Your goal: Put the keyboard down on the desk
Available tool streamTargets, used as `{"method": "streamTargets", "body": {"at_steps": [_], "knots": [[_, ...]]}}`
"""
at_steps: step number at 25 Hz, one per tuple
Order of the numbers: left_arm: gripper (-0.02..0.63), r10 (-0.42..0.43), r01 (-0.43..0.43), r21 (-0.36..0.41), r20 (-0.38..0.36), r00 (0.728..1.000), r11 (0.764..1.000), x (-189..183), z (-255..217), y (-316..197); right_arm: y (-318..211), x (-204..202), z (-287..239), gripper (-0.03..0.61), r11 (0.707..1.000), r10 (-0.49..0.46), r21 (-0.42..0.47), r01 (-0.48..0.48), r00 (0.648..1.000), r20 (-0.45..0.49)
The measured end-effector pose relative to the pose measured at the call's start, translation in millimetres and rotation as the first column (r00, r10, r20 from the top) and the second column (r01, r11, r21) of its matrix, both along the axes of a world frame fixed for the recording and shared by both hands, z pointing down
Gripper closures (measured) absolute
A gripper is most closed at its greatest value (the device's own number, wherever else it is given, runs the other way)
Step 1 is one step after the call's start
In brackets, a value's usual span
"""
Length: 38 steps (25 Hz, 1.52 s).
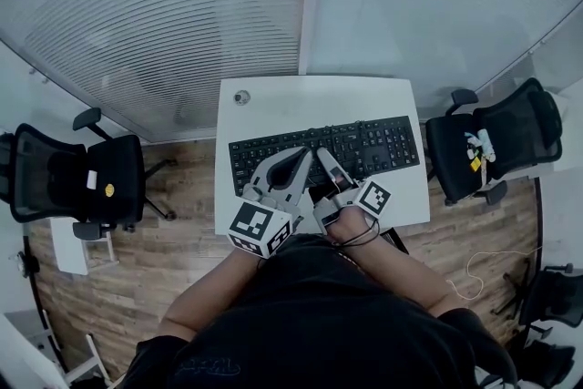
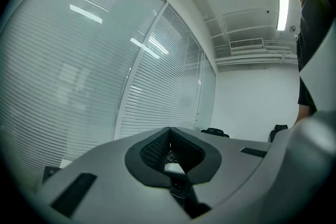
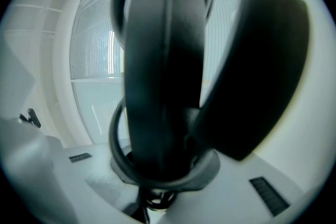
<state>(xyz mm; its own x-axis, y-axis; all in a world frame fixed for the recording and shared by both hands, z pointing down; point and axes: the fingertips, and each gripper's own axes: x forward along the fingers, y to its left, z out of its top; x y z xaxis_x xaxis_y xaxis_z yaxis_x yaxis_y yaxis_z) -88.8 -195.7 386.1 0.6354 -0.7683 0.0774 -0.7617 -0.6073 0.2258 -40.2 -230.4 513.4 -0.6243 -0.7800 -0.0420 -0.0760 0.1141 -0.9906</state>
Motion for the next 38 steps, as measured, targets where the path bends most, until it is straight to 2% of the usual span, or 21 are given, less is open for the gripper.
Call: {"method": "streamTargets", "body": {"at_steps": [6,15,28,33,38], "knots": [[0.597,0.012,-0.012,-0.029,-0.021,1.0,1.0,-16,12,5,9,-10,12,0.483,0.999,0.022,-0.034,-0.023,1.0,-0.011],[0.597,0.058,-0.059,-0.059,-0.016,0.998,0.996,-7,28,8,13,-2,28,0.483,0.996,0.06,-0.062,-0.061,0.998,-0.016],[0.598,-0.002,0.004,-0.076,0.021,1.0,0.997,-27,35,-9,-19,-9,35,0.483,0.995,0.057,-0.084,-0.056,0.998,0.013],[0.598,0.022,-0.022,-0.116,-0.001,1.0,0.993,-26,46,-18,-31,-6,54,0.483,0.994,0.052,-0.097,-0.052,0.999,-0.004],[0.597,0.046,-0.04,-0.153,0.036,0.998,0.987,-21,68,-29,-35,1,82,0.483,0.989,0.048,-0.14,-0.05,0.999,-0.014]]}}
